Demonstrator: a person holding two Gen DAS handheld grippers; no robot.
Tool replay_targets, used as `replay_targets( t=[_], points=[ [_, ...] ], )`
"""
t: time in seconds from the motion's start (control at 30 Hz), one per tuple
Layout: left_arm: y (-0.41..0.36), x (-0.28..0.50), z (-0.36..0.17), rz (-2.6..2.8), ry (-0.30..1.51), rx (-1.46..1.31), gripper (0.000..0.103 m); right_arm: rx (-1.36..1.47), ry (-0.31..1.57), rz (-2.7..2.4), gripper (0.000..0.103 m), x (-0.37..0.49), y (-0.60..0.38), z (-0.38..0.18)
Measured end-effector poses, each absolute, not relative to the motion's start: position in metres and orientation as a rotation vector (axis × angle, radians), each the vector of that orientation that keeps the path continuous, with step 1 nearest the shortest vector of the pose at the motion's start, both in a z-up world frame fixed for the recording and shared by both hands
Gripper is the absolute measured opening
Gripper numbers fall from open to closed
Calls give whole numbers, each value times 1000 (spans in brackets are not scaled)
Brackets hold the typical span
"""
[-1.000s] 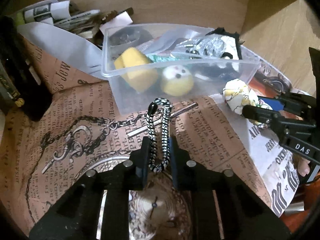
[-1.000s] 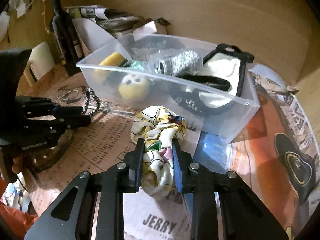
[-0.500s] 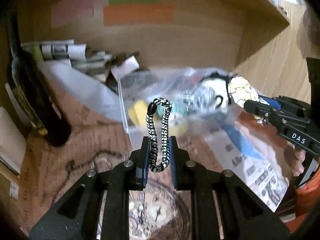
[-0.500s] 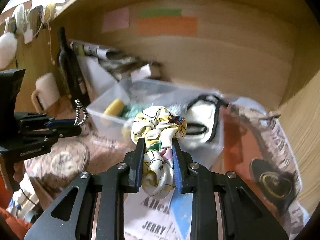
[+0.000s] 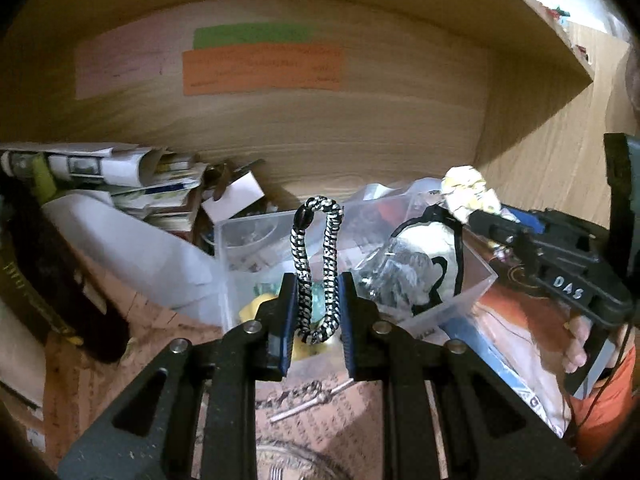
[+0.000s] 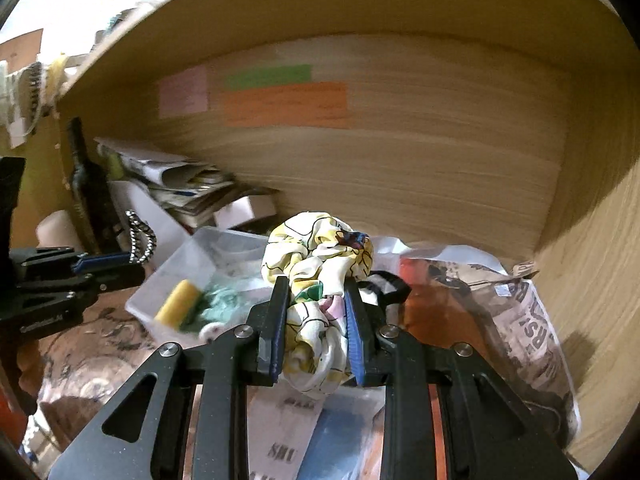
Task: Organize soft objects
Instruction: 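Lower scrunchie and bracelet into the clear box and open both grippers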
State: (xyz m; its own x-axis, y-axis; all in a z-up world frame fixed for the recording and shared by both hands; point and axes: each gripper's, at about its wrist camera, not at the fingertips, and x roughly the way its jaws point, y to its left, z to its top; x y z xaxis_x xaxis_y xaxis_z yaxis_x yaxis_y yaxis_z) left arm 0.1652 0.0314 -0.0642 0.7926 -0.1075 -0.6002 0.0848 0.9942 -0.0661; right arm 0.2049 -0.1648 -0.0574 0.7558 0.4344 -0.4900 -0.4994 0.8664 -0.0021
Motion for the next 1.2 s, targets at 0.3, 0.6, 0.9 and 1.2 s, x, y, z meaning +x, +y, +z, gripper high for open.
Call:
replay_targets(
  t=[0.3, 0.6, 0.9, 1.2],
  points=[
    [20, 213, -97, -142, 764, -12, 20, -128, 611, 490, 24, 236, -159, -88],
    [14, 233, -118, -149, 822, -9, 48, -164, 661, 469, 29, 245, -153, -103],
    [16, 225, -108, -138, 779, -19, 64, -170, 650, 468, 59, 241, -154, -99],
    [22, 192, -73, -111, 677, -39, 68, -135, 563, 494, 73, 217, -164, -74]
  ],
)
